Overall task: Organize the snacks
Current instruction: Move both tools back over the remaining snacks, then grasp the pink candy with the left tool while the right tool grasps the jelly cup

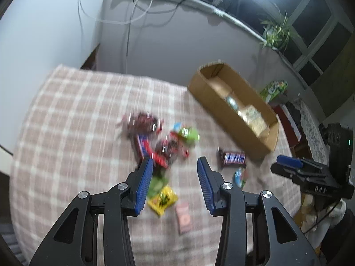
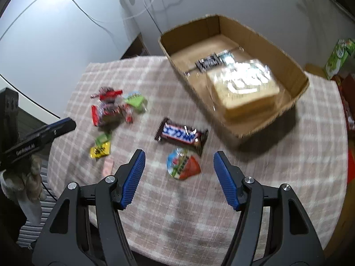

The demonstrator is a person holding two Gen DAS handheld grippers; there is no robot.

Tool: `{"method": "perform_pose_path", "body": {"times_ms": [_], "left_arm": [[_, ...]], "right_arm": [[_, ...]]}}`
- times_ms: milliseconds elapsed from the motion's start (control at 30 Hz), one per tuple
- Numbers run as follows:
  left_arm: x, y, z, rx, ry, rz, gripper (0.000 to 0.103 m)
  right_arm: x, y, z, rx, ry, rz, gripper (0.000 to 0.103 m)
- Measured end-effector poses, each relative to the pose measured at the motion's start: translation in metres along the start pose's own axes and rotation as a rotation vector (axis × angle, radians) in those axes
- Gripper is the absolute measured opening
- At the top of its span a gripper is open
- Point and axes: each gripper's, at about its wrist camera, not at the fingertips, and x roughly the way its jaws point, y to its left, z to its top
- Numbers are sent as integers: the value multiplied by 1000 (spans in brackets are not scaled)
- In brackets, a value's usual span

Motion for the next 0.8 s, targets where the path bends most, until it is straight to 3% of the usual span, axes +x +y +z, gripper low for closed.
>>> {"method": "perform_pose_path", "body": {"times_ms": [300,433,800], "left_arm": [[21,-13,-47,71,112,5,40],[34,-19,-64,51,156,7,40],[50,-34,-79,106,163,115,37]], "right_arm": [[25,3,-16,-8,43,-30,67],[37,5,-16,-23,48,-42,67],[75,7,-10,-42,111,-97,67]]}}
